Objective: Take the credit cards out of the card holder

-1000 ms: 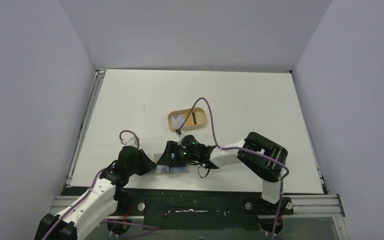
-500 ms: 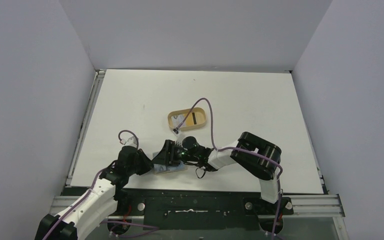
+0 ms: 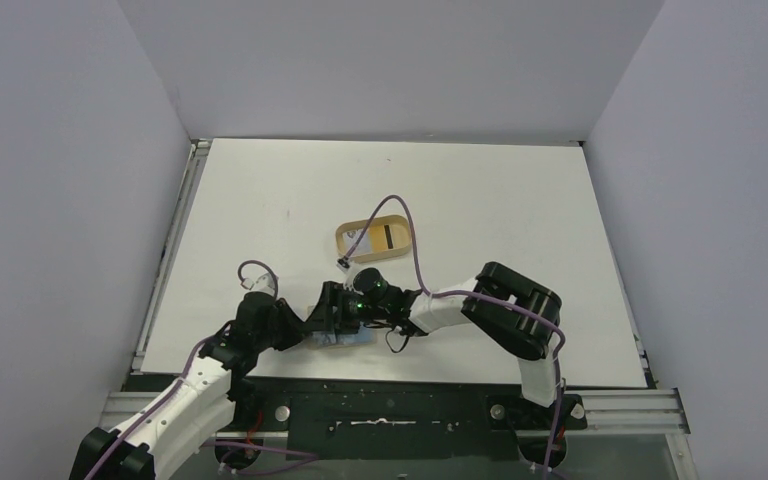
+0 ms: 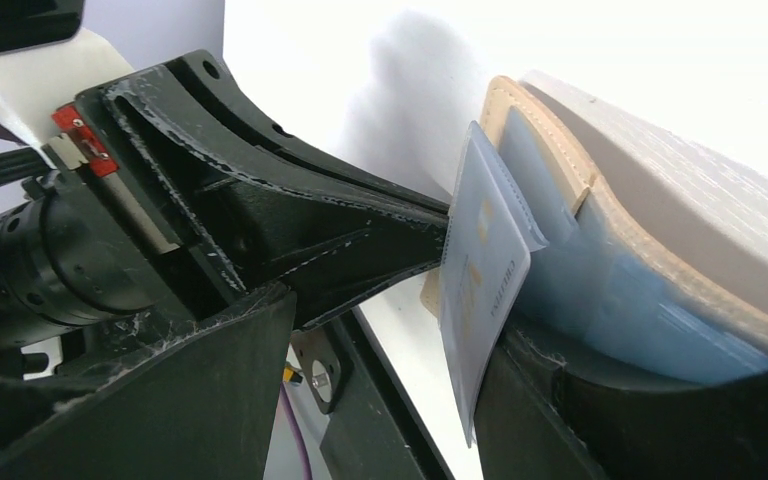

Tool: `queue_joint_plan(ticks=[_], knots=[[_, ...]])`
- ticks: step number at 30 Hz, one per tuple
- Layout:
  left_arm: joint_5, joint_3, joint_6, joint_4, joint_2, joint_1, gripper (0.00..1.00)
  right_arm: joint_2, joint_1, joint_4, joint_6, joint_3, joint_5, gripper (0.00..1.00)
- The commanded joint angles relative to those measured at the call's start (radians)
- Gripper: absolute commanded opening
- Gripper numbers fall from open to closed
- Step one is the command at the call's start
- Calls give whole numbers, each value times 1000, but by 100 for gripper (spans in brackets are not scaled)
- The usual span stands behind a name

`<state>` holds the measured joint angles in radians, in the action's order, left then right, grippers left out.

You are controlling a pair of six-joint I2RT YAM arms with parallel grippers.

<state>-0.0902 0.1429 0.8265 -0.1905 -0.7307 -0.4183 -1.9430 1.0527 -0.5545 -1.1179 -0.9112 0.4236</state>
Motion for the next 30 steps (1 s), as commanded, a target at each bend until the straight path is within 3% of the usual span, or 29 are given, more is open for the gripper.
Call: queue_joint_plan(ticks=[1,18,28,30], knots=[[-22,0,-9,-37,-9,-9,0,43,-17,0,31,-6,27,61],[-16,10,-11,-33,-45,-8,0,144,-75,99,85,87,27,60],[-13,14,-14,-33,-60,-8,0,196,-135,266,143,163,-31,48],[-12,14,-14,-32,-65,-8,0,219,-145,303,162,177,-43,41]])
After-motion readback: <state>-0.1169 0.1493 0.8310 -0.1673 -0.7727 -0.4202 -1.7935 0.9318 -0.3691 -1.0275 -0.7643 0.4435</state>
